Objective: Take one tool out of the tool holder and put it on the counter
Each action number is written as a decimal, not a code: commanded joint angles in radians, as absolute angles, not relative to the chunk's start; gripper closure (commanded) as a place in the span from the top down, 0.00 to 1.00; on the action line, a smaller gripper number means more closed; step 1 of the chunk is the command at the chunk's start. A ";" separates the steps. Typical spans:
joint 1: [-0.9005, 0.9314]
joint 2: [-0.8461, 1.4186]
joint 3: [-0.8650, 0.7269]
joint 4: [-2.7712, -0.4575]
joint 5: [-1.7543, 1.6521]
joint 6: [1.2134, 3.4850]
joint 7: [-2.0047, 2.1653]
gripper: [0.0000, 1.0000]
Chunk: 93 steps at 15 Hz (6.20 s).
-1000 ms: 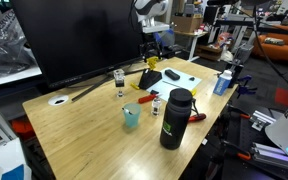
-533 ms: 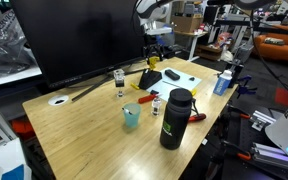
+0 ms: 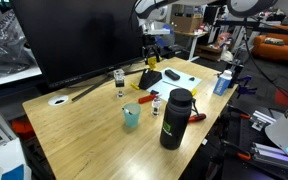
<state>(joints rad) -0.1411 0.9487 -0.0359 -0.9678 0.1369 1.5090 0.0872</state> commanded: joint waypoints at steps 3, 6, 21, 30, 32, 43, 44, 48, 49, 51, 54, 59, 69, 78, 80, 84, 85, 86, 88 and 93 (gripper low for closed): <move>-0.163 1.028 -0.014 -0.824 0.156 1.441 0.062 1.00; -0.166 1.047 -0.013 -0.792 0.160 1.441 0.060 1.00; -0.177 1.103 -0.009 -0.699 0.167 1.415 0.067 0.17; -0.182 1.111 -0.004 -0.685 0.173 1.404 0.067 0.04; -0.184 1.105 0.001 -0.688 0.178 1.409 0.066 0.04; -0.161 1.064 0.036 -0.665 0.166 1.522 0.060 0.04; -0.160 1.062 0.039 -0.666 0.165 1.526 0.058 0.04; -0.159 1.048 0.070 -0.692 0.168 1.505 0.016 0.04; -0.159 1.045 0.079 -0.699 0.168 1.496 -0.004 0.04; -0.160 1.034 0.100 -0.719 0.166 1.475 -0.052 0.04; -0.164 1.016 0.123 -0.744 0.163 1.439 -0.123 0.04; -0.176 0.958 0.127 -0.824 0.163 1.379 -0.214 0.04; -0.236 0.791 0.056 -1.272 0.152 1.195 -0.262 0.04; -0.208 0.715 -0.040 -1.502 0.028 1.111 -0.241 0.04; -0.185 0.720 -0.029 -1.523 0.009 1.111 -0.229 0.04; -0.121 0.744 -0.012 -1.520 -0.020 1.139 -0.207 0.04; -0.107 0.749 -0.010 -1.515 -0.027 1.145 -0.201 0.04; -0.095 0.758 -0.009 -1.505 -0.035 1.148 -0.197 0.04; -0.086 0.792 -0.007 -1.472 -0.024 1.119 -0.188 0.04; -0.076 0.888 -0.025 -1.363 -0.020 1.039 -0.119 0.04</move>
